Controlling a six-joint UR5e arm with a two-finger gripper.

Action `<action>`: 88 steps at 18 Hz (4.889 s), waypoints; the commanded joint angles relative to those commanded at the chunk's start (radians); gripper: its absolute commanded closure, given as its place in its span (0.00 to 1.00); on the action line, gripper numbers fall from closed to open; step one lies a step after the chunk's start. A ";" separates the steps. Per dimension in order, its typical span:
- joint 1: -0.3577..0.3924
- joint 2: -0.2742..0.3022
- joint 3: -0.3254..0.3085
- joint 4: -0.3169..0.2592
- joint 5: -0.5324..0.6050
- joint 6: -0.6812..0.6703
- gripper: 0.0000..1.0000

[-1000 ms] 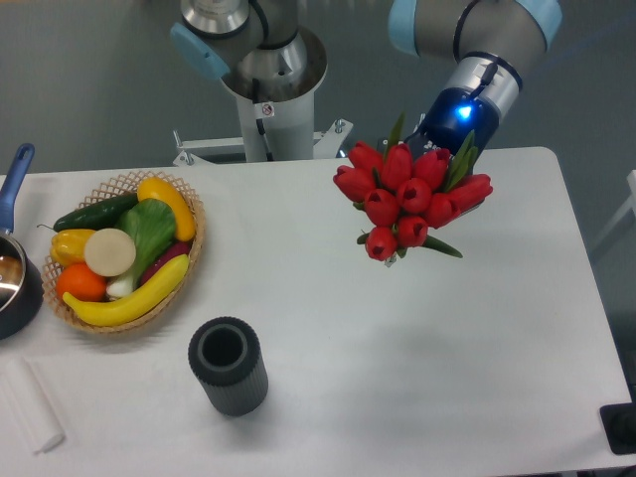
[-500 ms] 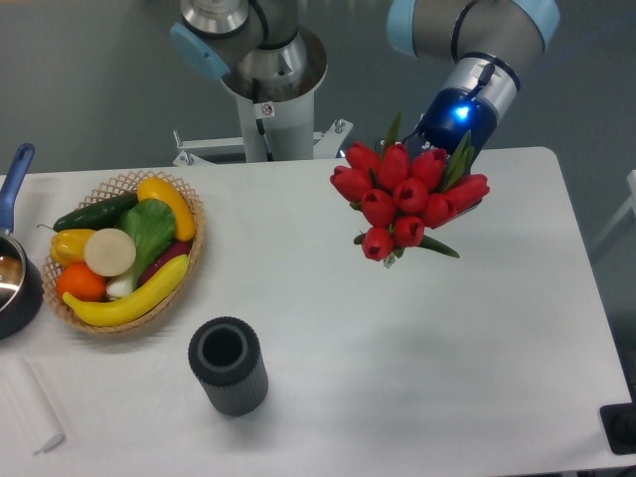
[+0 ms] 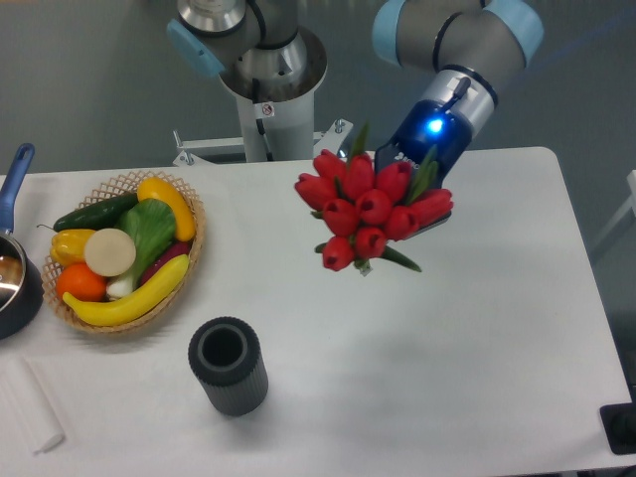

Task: Insert the flowers into the vase
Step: 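Hold the red tulip bouquet in the gripper and begin moving toward the vase, then carry the tulip bouquet over the dark grey vase, stems pointing down, then lower the tulip stems into the vase opening, then push the bouquet deeper into the vase and settle it upright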

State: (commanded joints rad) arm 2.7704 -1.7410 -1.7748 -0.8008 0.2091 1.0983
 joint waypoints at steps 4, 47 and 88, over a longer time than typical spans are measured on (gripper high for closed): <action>-0.005 -0.032 0.002 0.022 -0.201 0.095 0.72; -0.241 -0.244 0.032 0.022 -0.224 0.189 0.72; -0.244 -0.377 0.011 0.029 -0.156 0.241 0.69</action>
State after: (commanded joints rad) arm 2.5265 -2.1184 -1.7641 -0.7716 0.0536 1.3392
